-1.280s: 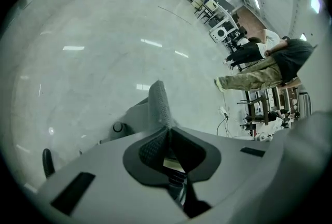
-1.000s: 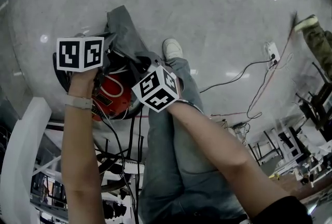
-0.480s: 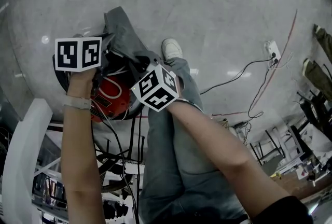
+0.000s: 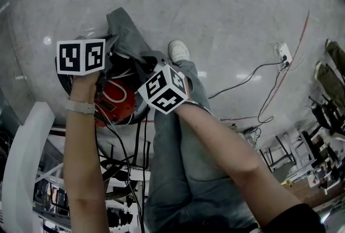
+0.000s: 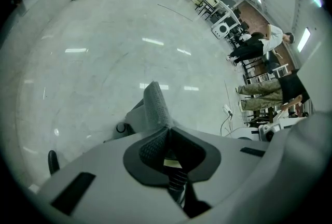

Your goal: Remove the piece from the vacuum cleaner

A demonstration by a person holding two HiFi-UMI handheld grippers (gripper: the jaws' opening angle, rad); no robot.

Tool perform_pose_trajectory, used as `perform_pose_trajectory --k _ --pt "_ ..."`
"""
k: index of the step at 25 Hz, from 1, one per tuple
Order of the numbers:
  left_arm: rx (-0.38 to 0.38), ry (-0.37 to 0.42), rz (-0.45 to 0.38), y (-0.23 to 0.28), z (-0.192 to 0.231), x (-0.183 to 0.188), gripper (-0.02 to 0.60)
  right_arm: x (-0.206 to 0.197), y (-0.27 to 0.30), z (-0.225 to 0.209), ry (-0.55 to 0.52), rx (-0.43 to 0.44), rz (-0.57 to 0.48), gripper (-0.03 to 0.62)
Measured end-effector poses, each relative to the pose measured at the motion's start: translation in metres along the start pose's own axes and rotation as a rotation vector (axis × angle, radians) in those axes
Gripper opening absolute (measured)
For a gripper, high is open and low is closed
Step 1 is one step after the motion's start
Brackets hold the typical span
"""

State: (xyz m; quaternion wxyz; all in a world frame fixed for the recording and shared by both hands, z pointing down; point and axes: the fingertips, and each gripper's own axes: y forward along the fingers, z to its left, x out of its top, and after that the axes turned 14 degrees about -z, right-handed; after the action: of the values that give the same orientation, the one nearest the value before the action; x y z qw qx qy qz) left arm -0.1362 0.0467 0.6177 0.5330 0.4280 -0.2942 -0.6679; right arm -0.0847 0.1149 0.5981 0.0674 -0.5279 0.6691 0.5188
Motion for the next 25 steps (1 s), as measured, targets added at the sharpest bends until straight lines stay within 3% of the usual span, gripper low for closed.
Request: perform_pose_trajectory --k 10,25 --pt "0.015 0.058 0.02 -0.006 -0.007 0.001 0.032 -0.002 -0.004 0.001 0.008 -0.006 -0.001 0.041" --pt "-0.001 0.052 -0.001 -0.001 -0.015 0.009 0.032 0.001 -0.014 -0.01 0.025 -0.048 -0.018 0.04"
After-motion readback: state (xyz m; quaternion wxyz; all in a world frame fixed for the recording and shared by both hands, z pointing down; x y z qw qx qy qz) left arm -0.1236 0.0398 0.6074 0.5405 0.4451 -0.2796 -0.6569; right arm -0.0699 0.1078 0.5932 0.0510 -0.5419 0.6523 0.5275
